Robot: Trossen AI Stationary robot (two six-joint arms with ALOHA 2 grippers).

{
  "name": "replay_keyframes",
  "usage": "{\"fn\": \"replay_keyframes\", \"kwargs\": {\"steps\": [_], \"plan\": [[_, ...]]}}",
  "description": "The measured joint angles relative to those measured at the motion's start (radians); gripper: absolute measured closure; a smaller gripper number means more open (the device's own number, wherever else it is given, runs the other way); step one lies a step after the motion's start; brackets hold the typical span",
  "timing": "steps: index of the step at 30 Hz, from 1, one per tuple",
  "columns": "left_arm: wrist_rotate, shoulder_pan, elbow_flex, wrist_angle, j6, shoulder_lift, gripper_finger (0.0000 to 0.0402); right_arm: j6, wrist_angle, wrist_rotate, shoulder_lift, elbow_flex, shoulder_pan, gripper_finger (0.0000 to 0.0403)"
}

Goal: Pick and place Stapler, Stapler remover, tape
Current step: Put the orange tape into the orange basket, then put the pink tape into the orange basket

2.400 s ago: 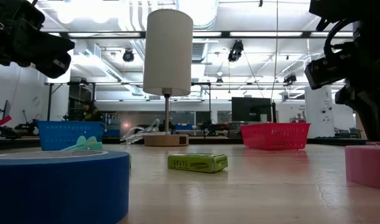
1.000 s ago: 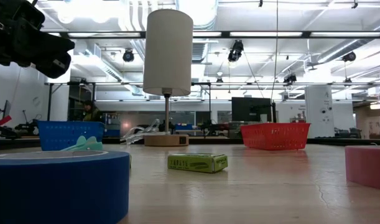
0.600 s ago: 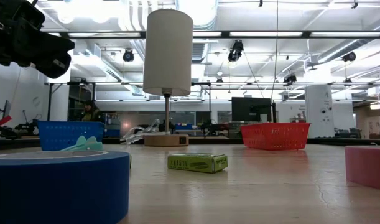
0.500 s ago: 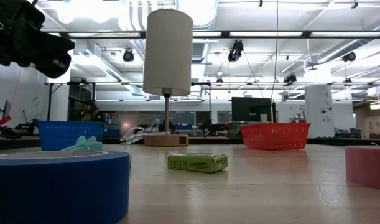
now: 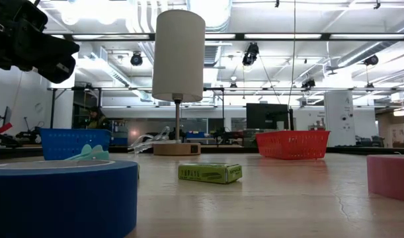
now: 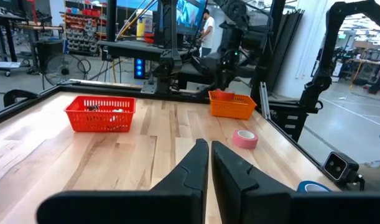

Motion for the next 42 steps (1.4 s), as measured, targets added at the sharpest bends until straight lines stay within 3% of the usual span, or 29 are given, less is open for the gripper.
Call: {"fn": "replay_keyframes", "kwargs": {"steps": [12,25,42], "plan": [[0.0,0.0,0.0,0.0,0.0,0.0,0.0378,0.012,0.138,-0.002,0.0,-0.128,0.0,0.0351],[0.0,0.0,0.0,0.0,0.0,0.0,0.0376,0.019,0.15,-0.043,0.0,-0.15,-0.001,0.0347],[0.0,0.0,0.0,0.0,0.0,0.0,0.0378,0.046,0.102,-0.053,-0.018,-0.103,-0.001,0.0275]]}}
